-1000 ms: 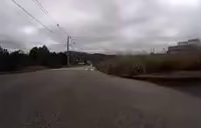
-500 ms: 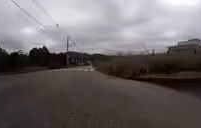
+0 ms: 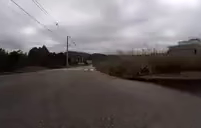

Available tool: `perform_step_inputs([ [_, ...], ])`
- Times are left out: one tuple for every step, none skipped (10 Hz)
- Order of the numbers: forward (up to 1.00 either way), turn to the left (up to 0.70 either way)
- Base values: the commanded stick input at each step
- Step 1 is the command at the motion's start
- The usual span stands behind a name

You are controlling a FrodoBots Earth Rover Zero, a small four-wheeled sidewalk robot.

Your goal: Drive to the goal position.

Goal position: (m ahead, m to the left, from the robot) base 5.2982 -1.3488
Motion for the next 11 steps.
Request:
perform_step_inputs([
  [0.45,0.00],
  [0.45,0.00],
  [0.45,0.00],
  [0.45,0.00],
  [0.45,0.00],
  [0.45,0.00],
  [0.45,0.00],
  [0.45,0.00],
  [0.45,0.00],
  [0.45,0.00],
  [0.45,0.00],
])
